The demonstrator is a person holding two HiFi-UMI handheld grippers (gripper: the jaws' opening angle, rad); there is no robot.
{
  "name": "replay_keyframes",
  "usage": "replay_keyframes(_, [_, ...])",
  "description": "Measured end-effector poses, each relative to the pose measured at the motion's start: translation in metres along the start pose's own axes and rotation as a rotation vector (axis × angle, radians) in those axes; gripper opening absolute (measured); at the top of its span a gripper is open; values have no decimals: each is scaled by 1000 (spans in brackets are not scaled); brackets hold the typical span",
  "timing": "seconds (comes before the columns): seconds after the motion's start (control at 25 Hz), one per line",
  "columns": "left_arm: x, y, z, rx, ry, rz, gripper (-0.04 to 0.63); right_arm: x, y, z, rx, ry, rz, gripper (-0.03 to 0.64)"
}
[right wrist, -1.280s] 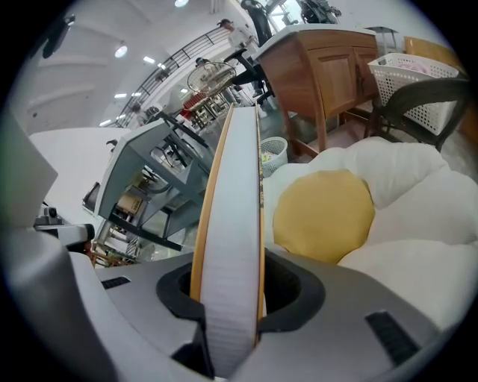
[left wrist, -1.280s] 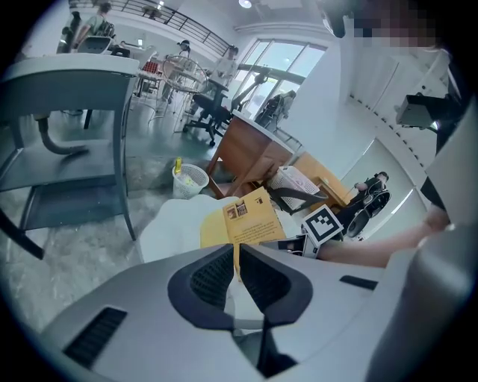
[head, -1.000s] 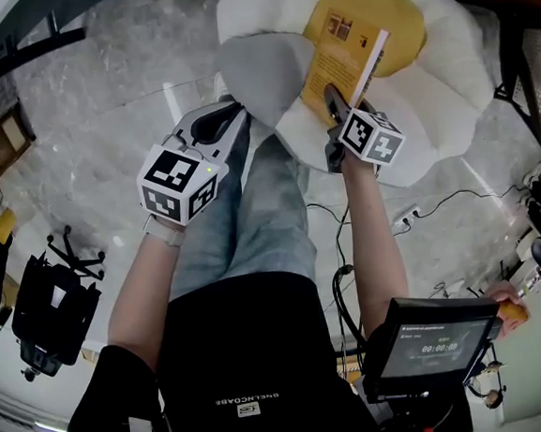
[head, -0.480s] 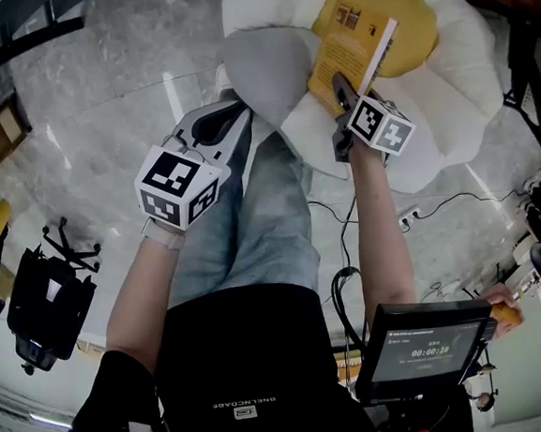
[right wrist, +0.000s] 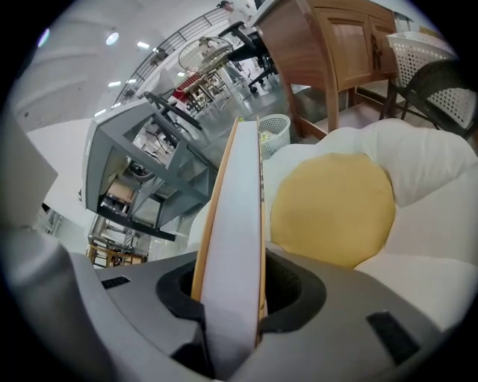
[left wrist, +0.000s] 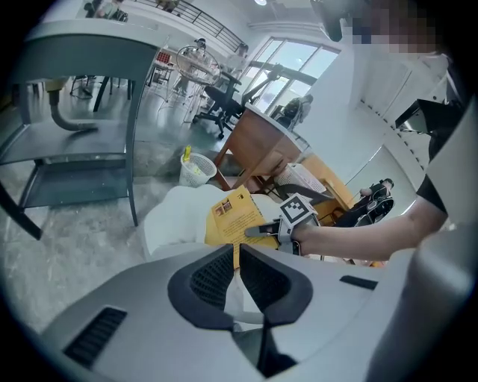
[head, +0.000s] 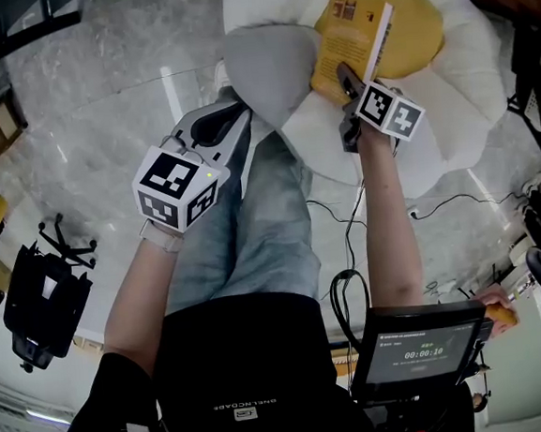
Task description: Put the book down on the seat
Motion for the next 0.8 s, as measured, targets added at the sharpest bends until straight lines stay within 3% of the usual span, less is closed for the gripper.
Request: replay_keyframes(0.8, [-23,16,19,-13,-41,12,15,12,46,-34,42,123,116,163])
Point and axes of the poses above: the fingertips, and each gripper's own axes: y forward along the fingers, z to its left, x out of its top, the point moved 6 cm from there along -y, backward along the fingers, and after that the axes turned 8 degrees about -x, right-handed, at the moved point
